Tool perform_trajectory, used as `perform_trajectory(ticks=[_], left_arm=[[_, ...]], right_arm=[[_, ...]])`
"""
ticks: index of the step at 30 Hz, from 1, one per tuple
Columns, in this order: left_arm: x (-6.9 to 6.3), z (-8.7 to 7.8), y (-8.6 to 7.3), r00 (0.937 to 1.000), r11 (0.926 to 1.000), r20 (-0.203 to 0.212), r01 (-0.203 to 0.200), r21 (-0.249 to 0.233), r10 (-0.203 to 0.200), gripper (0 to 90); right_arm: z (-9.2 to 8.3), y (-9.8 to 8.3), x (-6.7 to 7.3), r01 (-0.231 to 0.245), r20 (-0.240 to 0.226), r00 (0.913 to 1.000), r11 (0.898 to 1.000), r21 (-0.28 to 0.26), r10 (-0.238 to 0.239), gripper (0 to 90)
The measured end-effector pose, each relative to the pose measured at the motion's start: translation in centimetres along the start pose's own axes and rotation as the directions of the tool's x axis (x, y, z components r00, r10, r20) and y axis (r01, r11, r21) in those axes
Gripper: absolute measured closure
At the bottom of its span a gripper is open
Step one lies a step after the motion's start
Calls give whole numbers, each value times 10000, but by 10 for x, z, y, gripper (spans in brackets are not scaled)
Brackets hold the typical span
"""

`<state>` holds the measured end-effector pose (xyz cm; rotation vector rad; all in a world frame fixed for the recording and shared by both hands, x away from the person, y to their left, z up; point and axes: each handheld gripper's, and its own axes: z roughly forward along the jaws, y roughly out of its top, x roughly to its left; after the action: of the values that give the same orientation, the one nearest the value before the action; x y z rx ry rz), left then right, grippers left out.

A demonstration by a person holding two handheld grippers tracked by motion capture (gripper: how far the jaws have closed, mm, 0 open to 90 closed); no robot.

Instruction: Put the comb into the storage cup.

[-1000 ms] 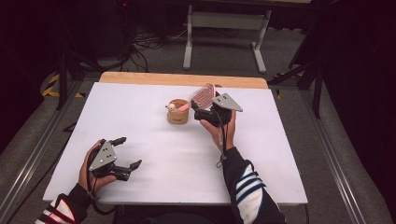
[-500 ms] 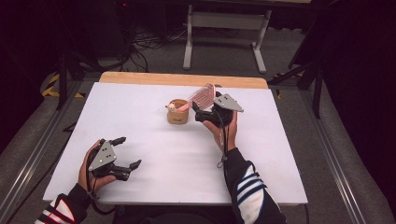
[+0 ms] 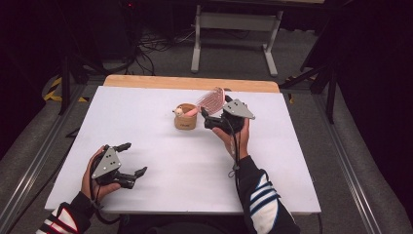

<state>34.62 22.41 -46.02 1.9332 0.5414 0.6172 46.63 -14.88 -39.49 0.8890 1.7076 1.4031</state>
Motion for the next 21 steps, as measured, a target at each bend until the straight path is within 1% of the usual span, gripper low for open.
perform_trajectory(ticks=[2, 4, 8, 10, 12, 14, 17, 21], left_arm=[[0, 0, 0, 10000, 10000, 4, -10, 4, 10, 60], [0, 0, 0, 10000, 10000, 9, -15, -9, 15, 60], [0, 0, 0, 10000, 10000, 20, -27, -15, 27, 60], [0, 0, 0, 10000, 10000, 9, -56, -1, 56, 60], [0, 0, 1, 10000, 10000, -14, -64, 13, 64, 60], [0, 0, 1, 10000, 10000, 11, -80, 7, 80, 60], [0, -1, 1, 10000, 10000, 11, -69, -4, 69, 60], [0, -1, 1, 10000, 10000, -13, -83, -42, 82, 60]], right_arm=[[-2, 1, 0, 13, -22, 10000, 10000, -64, -13, 61], [-4, 2, 0, 161, 125, 9998, 9999, -38, -160, 60], [-7, 3, 1, 421, 123, 9990, 9991, -11, -420, 57], [-8, 4, 1, 433, 74, 9990, 9991, -11, -433, 56], [-10, 5, 2, 587, 142, 9982, 9983, 34, -587, 57], [-11, 5, 1, 631, 182, 9978, 9980, 57, -632, 56], [-13, 5, -1, 539, 243, 9982, 9985, 36, -540, 58], [-16, 7, 0, 610, 149, 9980, 9981, -10, -609, 58]])
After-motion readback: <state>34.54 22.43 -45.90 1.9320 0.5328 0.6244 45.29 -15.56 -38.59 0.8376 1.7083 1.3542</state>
